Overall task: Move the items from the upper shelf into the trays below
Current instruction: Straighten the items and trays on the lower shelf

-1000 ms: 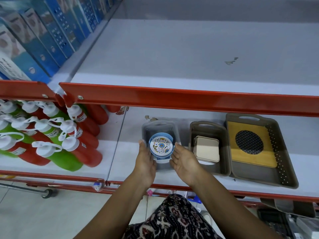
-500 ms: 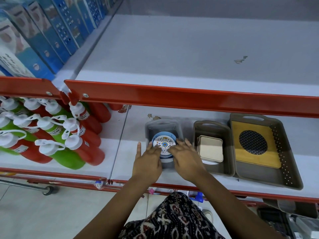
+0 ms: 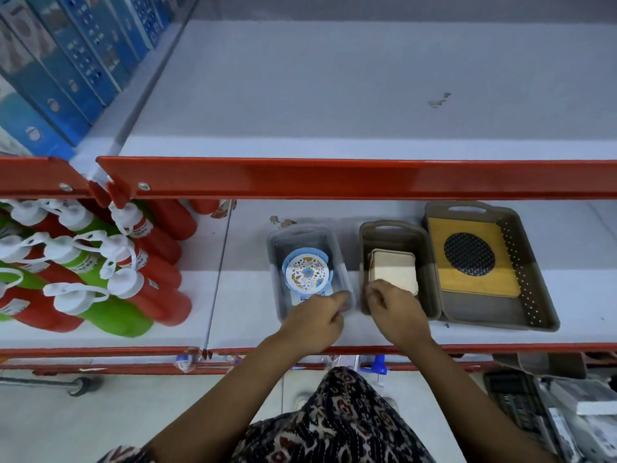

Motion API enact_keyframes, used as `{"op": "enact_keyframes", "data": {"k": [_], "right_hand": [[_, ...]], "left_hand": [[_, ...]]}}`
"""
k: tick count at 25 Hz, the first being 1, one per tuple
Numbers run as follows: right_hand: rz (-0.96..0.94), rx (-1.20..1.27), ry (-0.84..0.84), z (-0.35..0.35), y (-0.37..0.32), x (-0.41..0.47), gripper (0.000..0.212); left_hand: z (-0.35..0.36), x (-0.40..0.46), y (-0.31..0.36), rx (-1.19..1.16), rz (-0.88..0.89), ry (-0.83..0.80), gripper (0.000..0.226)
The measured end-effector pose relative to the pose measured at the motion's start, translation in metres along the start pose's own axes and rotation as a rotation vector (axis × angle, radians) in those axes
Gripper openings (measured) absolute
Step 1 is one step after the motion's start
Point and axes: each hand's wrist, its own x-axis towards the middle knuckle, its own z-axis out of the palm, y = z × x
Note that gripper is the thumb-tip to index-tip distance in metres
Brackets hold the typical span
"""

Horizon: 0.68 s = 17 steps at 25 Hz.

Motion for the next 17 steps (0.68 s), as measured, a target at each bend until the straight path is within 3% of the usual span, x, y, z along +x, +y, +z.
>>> {"op": "enact_keyframes", "data": {"k": [7, 13, 15, 17], "right_hand": [[-0.129, 0.027, -0.184, -0.006, 0.011, -0.03, 0.023], [-0.207, 0.036, -0.252, -0.007, 0.021, -0.055, 0.041], [-0.21, 0.153, -0.232, -0.019, 0.024, -0.061, 0.042], [-0.136, 0.155, -0.063, -0.036, 0.036, -0.058, 0.042]], "left_hand": [[0.013, -0.028, 0.011, 0.197, -0.001, -0.005, 0.058], [0.029, -0.05, 0.033, 0.339, 0.009, -0.003, 0.061], [0.028, -0.049, 0.038, 0.373, 0.011, -0.031, 0.061], [0.028, -0.047, 0.043, 0.418, 0.0, -0.071, 0.061]]}}
